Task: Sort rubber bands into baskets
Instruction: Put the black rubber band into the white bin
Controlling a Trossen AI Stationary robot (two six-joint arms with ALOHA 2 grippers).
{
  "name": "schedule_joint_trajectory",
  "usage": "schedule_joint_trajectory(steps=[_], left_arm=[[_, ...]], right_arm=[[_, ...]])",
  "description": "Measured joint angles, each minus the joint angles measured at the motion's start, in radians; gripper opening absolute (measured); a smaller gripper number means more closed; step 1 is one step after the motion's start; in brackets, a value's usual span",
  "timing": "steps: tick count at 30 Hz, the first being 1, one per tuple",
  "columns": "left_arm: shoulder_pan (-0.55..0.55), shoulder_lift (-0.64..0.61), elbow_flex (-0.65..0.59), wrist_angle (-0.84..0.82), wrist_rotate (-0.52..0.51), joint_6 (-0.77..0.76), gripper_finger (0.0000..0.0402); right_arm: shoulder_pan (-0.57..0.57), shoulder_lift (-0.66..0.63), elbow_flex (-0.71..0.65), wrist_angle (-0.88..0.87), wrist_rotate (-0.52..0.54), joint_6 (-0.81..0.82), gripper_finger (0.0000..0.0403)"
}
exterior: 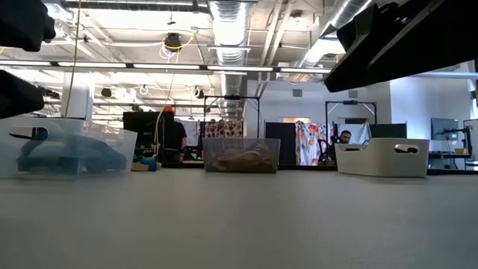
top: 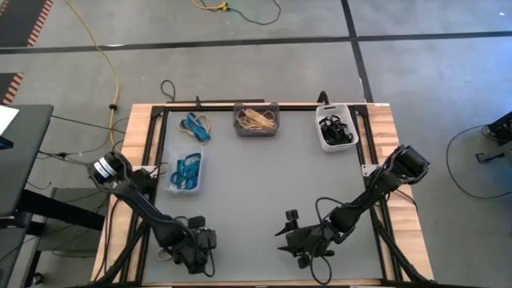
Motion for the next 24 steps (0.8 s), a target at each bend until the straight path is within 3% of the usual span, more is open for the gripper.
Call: schedule_joint_trajectory(steps=[6, 14, 20, 24], left_arm=[[-0.002, 0.052, 0.101, -0.157, -0.007, 0.027, 0.0133], [-0.005, 0.067, 0.128, -0.196, -0.004, 0.084, 0.0010], [-0.005, 0.066, 0.133, -0.209, -0.002, 0.103, 0.0000], [-0.005, 0.066, 0.196, -0.317, -0.029, 0.107, 0.0000]], right_arm=[[0.000, 0.000, 0.000, 0.002, 0.000, 0.000, 0.0224], [0.000, 0.000, 0.000, 0.003, -0.001, 0.000, 0.0224], [0.000, 0.000, 0.000, 0.005, -0.002, 0.001, 0.0224], [0.000, 0.000, 0.000, 0.005, -0.002, 0.001, 0.0224]])
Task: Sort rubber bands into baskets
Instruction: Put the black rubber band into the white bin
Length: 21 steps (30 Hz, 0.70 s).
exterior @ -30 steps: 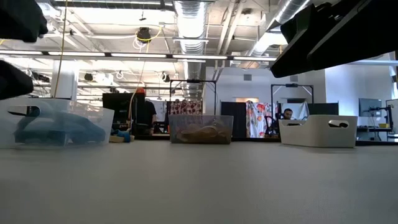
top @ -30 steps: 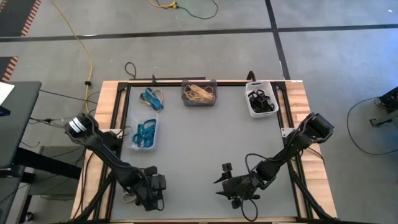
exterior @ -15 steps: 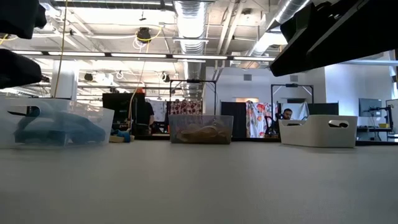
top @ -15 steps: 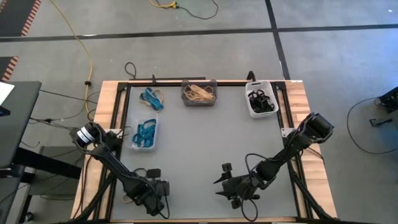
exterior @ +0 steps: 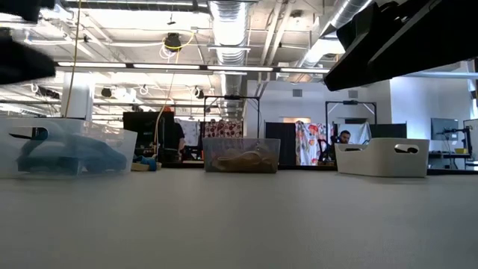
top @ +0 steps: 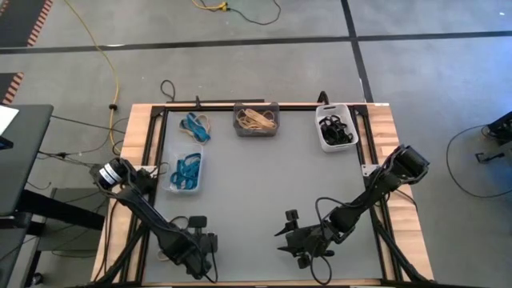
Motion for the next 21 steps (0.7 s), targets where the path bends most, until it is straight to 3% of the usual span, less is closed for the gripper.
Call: schedule_joint_trajectory(steps=[7, 11, 15, 21], left_arm=[[0.001, -0.001, 0.080, -0.107, -0.027, -0.022, 0.0001], [-0.005, -0.001, 0.073, -0.107, -0.007, -0.033, 0.0027], [-0.023, -0.001, 0.072, -0.082, -0.010, -0.032, 0.0096], [-0.037, -0.001, 0.072, -0.036, -0.013, -0.054, 0.0231]], right_arm=[[0.000, 0.000, 0.000, 0.002, 0.000, 0.000, 0.0224], [0.000, 0.000, 0.000, 0.002, 0.000, 0.002, 0.0224], [0.001, 0.000, 0.000, 0.002, -0.001, 0.002, 0.0224], [0.001, 0.000, 0.000, 0.002, -0.001, 0.002, 0.0224]])
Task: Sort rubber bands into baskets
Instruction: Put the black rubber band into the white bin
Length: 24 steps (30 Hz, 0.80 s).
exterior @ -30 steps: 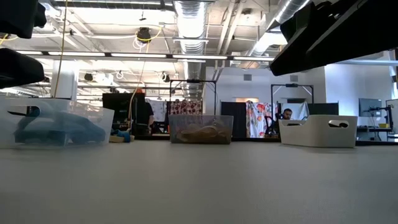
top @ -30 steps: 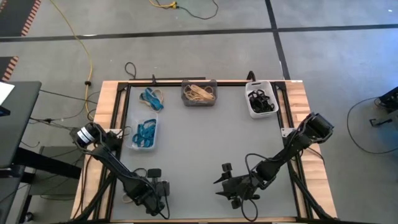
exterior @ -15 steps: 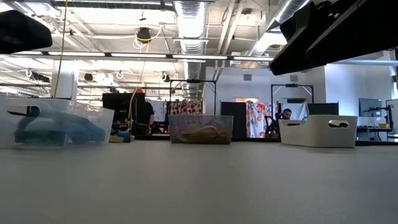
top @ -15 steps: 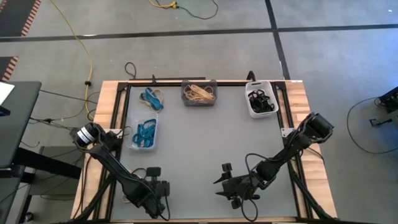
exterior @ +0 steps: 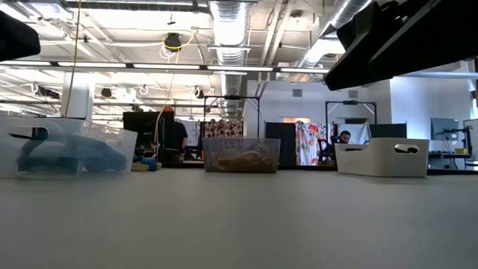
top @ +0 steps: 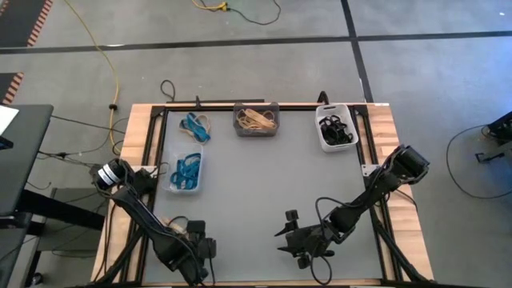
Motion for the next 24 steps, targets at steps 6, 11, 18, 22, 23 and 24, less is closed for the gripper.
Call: schedule_joint_trajectory(steps=[6, 11, 18, 22, 23, 24], left_arm=[[0.001, 0.000, 0.000, 0.002, -0.006, -0.055, 0.0315], [0.001, 0.000, -0.004, 0.008, -0.002, -0.075, 0.0326], [0.004, 0.001, -0.121, 0.136, 0.050, -0.090, 0.0326], [0.014, 0.000, -0.153, 0.125, 0.049, -0.100, 0.0326], [0.015, -0.001, -0.157, 0.125, 0.045, -0.098, 0.0324], [0.015, -0.001, -0.156, 0.127, 0.035, -0.086, 0.0321]], right_arm=[[0.000, 0.000, 0.000, 0.001, 0.000, 0.000, 0.0224], [0.000, 0.000, 0.000, 0.001, 0.000, -0.003, 0.0224], [0.000, 0.000, 0.000, 0.001, -0.001, -0.003, 0.0224], [0.000, 0.000, 0.000, 0.001, -0.001, -0.003, 0.0224], [0.000, 0.000, 0.000, 0.001, -0.001, -0.003, 0.0224], [0.000, 0.000, 0.000, 0.002, -0.001, -0.003, 0.0224]])
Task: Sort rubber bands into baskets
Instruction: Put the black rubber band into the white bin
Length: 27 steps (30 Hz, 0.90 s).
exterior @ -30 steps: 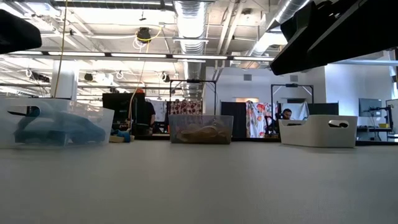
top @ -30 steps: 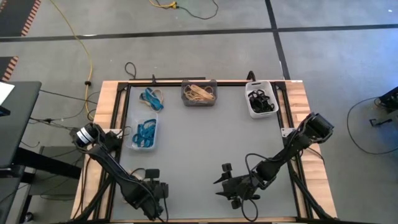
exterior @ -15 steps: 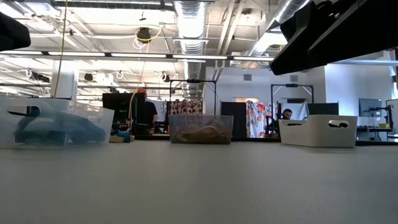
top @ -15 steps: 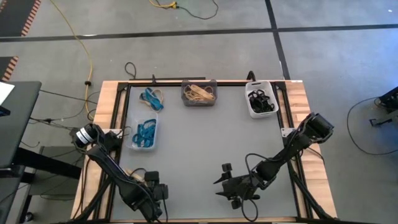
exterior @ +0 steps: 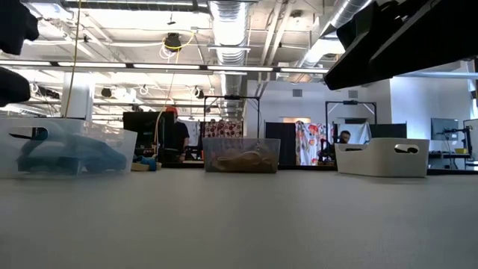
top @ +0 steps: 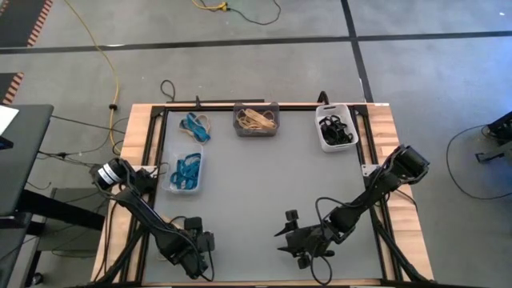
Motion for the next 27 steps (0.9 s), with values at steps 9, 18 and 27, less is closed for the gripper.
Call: schedule_joint_trajectory(steps=[9, 18, 27], left_arm=[[0.001, 0.000, -0.001, -0.009, -0.032, 0.029, 0.0222], [0.000, 0.001, 0.007, -0.024, 0.042, 0.027, 0.0168], [-0.002, 0.003, 0.024, -0.078, 0.070, 0.003, 0.0250]], right_arm=[[-0.007, 0.000, 0.000, 0.004, 0.000, 0.000, 0.0224], [-0.007, 0.000, 0.000, 0.004, 0.000, 0.001, 0.0224], [-0.007, 0.000, 0.000, 0.006, 0.000, 0.001, 0.0224]])
